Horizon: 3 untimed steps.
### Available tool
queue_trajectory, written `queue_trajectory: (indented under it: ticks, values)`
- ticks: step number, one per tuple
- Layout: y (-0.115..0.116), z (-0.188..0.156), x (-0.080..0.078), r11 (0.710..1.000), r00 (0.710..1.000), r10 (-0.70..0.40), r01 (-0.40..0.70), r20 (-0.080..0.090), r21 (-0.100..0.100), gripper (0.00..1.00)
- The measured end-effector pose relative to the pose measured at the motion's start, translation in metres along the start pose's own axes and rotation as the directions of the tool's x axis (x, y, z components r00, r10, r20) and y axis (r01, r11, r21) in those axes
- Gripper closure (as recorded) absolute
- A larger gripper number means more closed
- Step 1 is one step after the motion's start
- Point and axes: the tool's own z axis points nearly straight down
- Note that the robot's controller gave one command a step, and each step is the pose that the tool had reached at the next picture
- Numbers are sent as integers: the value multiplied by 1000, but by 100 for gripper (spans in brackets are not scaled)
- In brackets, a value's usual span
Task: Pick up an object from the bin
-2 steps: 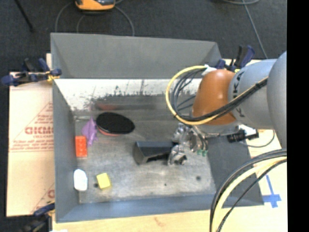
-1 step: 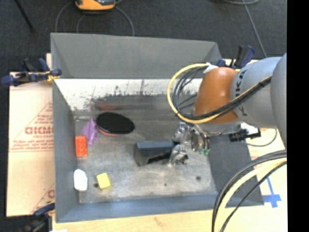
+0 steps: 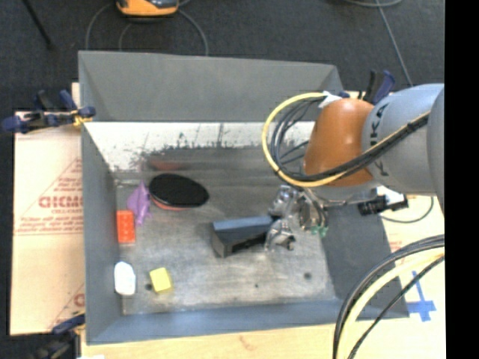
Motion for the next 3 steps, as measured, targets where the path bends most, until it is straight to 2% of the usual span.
queue_trajectory:
  ticks: [3]
  values:
    - [0,-32,0,1000,1000,-3,3,1,-1,100]
